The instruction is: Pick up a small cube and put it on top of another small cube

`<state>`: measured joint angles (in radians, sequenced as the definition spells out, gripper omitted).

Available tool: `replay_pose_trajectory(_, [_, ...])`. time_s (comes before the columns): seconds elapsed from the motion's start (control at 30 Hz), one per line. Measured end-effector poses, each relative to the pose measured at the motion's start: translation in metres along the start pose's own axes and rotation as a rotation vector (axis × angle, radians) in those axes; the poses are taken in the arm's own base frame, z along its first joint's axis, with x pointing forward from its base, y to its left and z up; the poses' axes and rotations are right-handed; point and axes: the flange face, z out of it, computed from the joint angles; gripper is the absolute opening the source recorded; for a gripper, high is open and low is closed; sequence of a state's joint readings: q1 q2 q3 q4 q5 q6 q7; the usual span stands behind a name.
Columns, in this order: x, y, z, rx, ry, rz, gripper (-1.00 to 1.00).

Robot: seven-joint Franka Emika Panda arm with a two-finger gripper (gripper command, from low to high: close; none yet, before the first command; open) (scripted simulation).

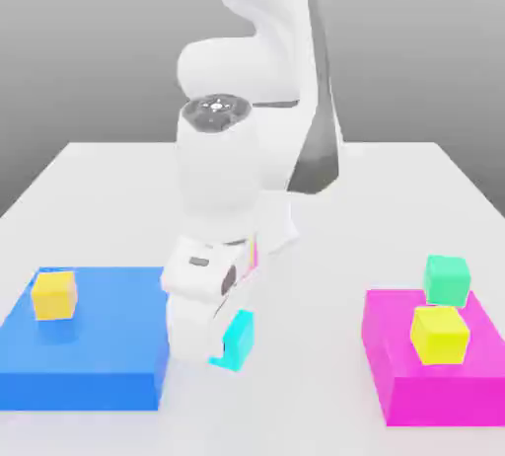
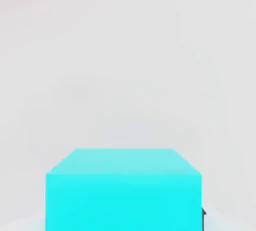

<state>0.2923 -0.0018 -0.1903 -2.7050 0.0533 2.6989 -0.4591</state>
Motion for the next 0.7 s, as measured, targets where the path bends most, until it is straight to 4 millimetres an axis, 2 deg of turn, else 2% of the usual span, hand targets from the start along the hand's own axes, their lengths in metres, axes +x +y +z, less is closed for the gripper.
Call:
replay_pose_trajectory(0.1, [0.023, -0.056, -0.023, 0.007, -0.001, -0.055, -1.0])
replay_pose_trajectory(0.2, [0.035, -0.11, -0.047, 0.008, -0.004, -0.097, -1.0])
replay_pose_trajectory(0.3, [0.038, -0.172, -0.071, 0.001, -0.008, -0.158, -1.0])
replay_pose_trajectory(0.4, [0.03, -0.235, -0.095, -0.013, -0.01, -0.222, -1.0])
replay_pose_trajectory(0.47, [0.027, -0.25, -0.083, -0.018, -0.01, -0.237, -1.0])
replay_pose_trajectory(0.57, [0.025, -0.254, -0.046, -0.021, -0.01, -0.242, -1.0])
replay_pose_trajectory(0.6, [0.025, -0.254, -0.04, -0.021, -0.01, -0.242, 1.0])
replay_pose_trajectory(0.7, [0.025, -0.254, -0.04, -0.021, -0.01, -0.242, 1.0])
